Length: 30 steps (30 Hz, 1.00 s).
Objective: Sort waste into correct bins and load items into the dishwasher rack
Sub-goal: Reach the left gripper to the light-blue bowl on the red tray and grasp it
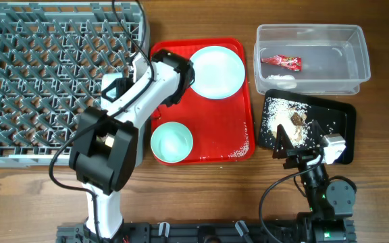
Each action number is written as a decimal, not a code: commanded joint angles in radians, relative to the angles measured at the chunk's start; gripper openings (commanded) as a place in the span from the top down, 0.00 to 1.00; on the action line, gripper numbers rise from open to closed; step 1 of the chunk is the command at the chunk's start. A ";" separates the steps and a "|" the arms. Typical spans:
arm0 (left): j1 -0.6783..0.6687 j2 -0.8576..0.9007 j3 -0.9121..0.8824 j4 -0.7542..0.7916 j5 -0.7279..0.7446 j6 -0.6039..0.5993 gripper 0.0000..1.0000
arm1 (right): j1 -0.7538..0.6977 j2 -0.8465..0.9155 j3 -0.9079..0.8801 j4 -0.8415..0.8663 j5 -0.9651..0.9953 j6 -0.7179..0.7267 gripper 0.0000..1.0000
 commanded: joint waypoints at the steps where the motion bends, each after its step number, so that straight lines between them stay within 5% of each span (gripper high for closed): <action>1: -0.008 -0.087 0.117 0.008 0.266 -0.027 0.34 | -0.004 -0.012 -0.003 0.006 -0.021 0.002 0.00; 3: -0.014 -0.138 0.167 0.038 0.429 0.012 0.27 | -0.004 -0.012 -0.003 0.006 -0.021 0.002 0.00; 6: -0.021 -0.222 0.174 0.180 0.778 0.225 0.27 | -0.004 -0.012 -0.003 0.006 -0.021 0.002 0.00; 9: -0.021 -0.264 0.173 0.182 1.005 0.273 0.35 | -0.004 -0.012 -0.003 0.006 -0.021 0.002 0.00; 17: -0.107 -0.271 0.010 0.100 0.945 0.201 0.45 | -0.004 -0.012 -0.003 0.006 -0.021 0.002 0.00; 25: 0.035 -0.271 -0.336 0.345 0.937 0.153 0.47 | -0.004 -0.012 -0.003 0.006 -0.021 0.002 0.00; 30: 0.060 -0.271 -0.455 0.531 1.079 0.276 0.54 | -0.004 -0.012 -0.003 0.006 -0.021 0.002 0.00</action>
